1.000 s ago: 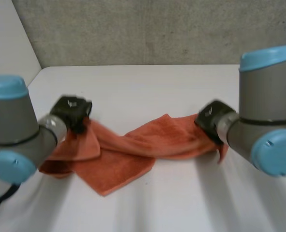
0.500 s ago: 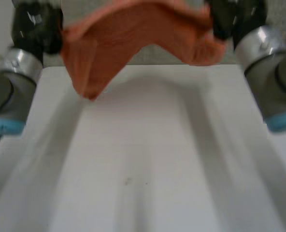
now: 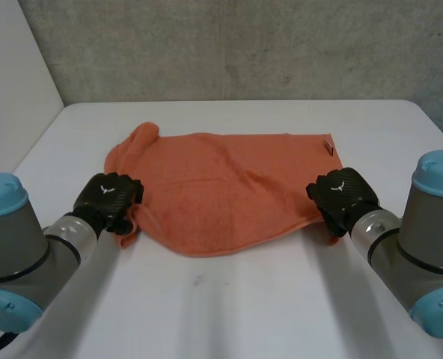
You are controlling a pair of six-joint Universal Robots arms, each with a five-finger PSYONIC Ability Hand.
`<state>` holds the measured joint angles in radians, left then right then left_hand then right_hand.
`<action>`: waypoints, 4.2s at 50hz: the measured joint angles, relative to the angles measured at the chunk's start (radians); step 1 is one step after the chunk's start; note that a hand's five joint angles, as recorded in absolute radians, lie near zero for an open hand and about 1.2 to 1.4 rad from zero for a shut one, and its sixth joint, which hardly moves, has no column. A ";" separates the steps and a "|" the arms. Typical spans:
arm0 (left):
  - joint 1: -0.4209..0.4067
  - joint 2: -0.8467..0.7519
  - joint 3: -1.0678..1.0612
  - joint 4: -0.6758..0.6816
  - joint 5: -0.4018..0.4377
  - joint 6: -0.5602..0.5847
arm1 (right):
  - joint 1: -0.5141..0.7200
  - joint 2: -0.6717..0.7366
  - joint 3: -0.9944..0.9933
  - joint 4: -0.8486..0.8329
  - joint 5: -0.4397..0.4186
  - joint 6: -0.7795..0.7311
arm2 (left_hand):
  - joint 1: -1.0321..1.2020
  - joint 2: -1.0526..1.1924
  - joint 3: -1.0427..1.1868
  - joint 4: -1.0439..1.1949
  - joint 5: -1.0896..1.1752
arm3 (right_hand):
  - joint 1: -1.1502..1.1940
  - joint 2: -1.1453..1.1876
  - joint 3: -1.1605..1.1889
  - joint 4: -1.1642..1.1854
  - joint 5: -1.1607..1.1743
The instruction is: Fold the laundry
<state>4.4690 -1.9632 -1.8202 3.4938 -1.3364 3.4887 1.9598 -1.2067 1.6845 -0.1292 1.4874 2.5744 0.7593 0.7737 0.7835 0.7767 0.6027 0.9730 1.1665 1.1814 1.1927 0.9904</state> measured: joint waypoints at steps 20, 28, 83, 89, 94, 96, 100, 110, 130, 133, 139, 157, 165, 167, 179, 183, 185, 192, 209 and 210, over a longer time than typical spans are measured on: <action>-0.089 0.011 -0.020 -0.077 -0.077 -0.095 | -0.043 -0.034 0.025 -0.009 -0.002 0.159 | -0.185 -0.222 -0.218 -0.230 -0.238 | 0.000 0.000 0.000 0.000 0.000; -0.110 -0.003 -0.014 -0.065 -0.189 -0.157 | -0.058 -0.029 0.029 -0.009 -0.004 0.156 | -0.227 -0.246 -0.247 -0.254 -0.262 | 0.000 0.000 0.000 0.000 0.000; -0.004 0.396 -0.032 -0.421 -0.138 0.257 | -0.200 -0.225 -0.073 0.660 0.003 -0.336 | 0.369 0.422 0.408 0.415 0.360 | 0.000 0.000 0.000 0.000 0.000; 0.028 0.181 0.003 -0.410 -0.146 0.309 | -0.193 -0.033 -0.111 0.635 0.022 -0.357 | 0.369 0.423 0.408 0.419 0.360 | 0.000 0.000 0.000 0.000 0.000; 0.036 0.008 0.169 -0.318 -0.182 0.339 | -0.176 0.110 -0.279 0.557 0.074 -0.344 | 0.369 0.423 0.408 0.419 0.360 | 0.000 0.000 0.000 0.000 0.000; 0.033 -0.027 0.275 -0.278 -0.195 0.353 | -0.155 0.135 -0.389 0.514 0.103 -0.327 | 0.369 0.423 0.409 0.419 0.360 | 0.000 0.003 0.000 0.000 0.000; 0.024 -0.047 0.505 -0.176 -0.206 0.370 | -0.104 0.136 -0.623 0.367 0.146 -0.246 | 0.369 0.423 0.409 0.419 0.360 | 0.000 0.006 0.000 0.000 0.000; 0.019 0.047 0.742 0.164 -0.198 0.318 | -0.065 -0.085 -0.735 -0.069 0.134 -0.059 | 0.369 0.424 0.409 0.420 0.370 | 0.000 0.006 0.000 0.000 0.001; 0.035 -0.034 0.176 0.272 -0.105 0.241 | -0.061 0.062 -0.251 -0.130 0.055 -0.049 | 0.369 0.425 0.410 0.420 0.375 | 0.000 0.006 0.003 0.000 0.008; 0.034 -0.092 0.142 0.304 -0.097 0.245 | -0.062 0.114 -0.247 -0.126 0.059 -0.050 | 0.369 0.425 0.410 0.420 0.375 | 0.000 0.006 0.003 0.000 0.008; 0.034 -0.151 0.083 0.301 -0.098 0.249 | -0.068 0.241 -0.241 -0.076 0.070 -0.050 | 0.369 0.425 0.410 0.420 0.375 | 0.000 0.006 0.003 0.000 0.008; 0.067 0.197 -0.113 -0.338 -0.106 0.307 | -0.163 -0.046 -0.062 0.590 0.067 -0.356 | 0.369 0.425 0.410 0.420 0.375 | 0.000 0.006 0.003 0.000 0.008; 0.076 0.297 -0.104 -0.464 -0.095 0.399 | -0.239 -0.117 0.015 0.600 0.062 -0.507 | 0.369 0.425 0.410 0.420 0.375 | 0.000 0.006 0.003 0.000 0.008; 0.074 0.271 -0.080 -0.407 -0.096 0.409 | -0.241 -0.097 -0.002 0.553 0.063 -0.512 | 0.369 0.425 0.410 0.420 0.375 | 0.000 0.006 0.003 0.000 0.008; 0.016 -0.101 0.188 -0.088 -0.131 0.419 | -0.193 0.199 -0.297 0.137 0.081 -0.435 | 0.369 0.425 0.410 0.420 0.375 | 0.000 0.006 0.003 0.000 0.008; -0.009 -0.235 0.321 -0.027 -0.157 0.419 | -0.161 0.314 -0.400 0.017 0.077 -0.418 | 0.369 0.425 0.410 0.420 0.375 | 0.000 0.006 0.003 0.000 0.010; -0.015 -0.284 0.376 -0.006 -0.167 0.420 | -0.151 0.361 -0.438 -0.035 0.075 -0.415 | 0.369 0.425 0.410 0.420 0.375 | 0.000 0.006 0.003 0.000 0.010; -0.021 -0.388 0.507 0.043 -0.182 0.426 | -0.140 0.481 -0.528 -0.179 0.070 -0.418 | 0.369 0.425 0.410 0.420 0.375 | 0.000 0.006 0.003 0.000 0.011; -0.054 -0.399 0.514 0.141 -0.176 0.425 | -0.141 0.532 -0.573 -0.263 0.083 -0.271 | -0.566 -0.569 -0.571 -0.573 -0.558 | -0.771 -0.949 -0.968 -0.962 -0.928; -0.056 -0.388 0.503 0.141 -0.176 0.424 | -0.143 0.510 -0.564 -0.264 0.082 -0.237 | -0.566 -0.569 -0.571 -0.573 -0.558 | -0.771 -0.949 -0.968 -0.962 -0.928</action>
<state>4.4129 -2.3516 -1.3170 3.6349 -1.5125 3.9124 1.8171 -0.6963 1.1207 -0.3935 1.5699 2.3371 0.1938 0.2050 0.2122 0.2036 0.0443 0.2022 0.2171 0.2132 0.2307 0.0625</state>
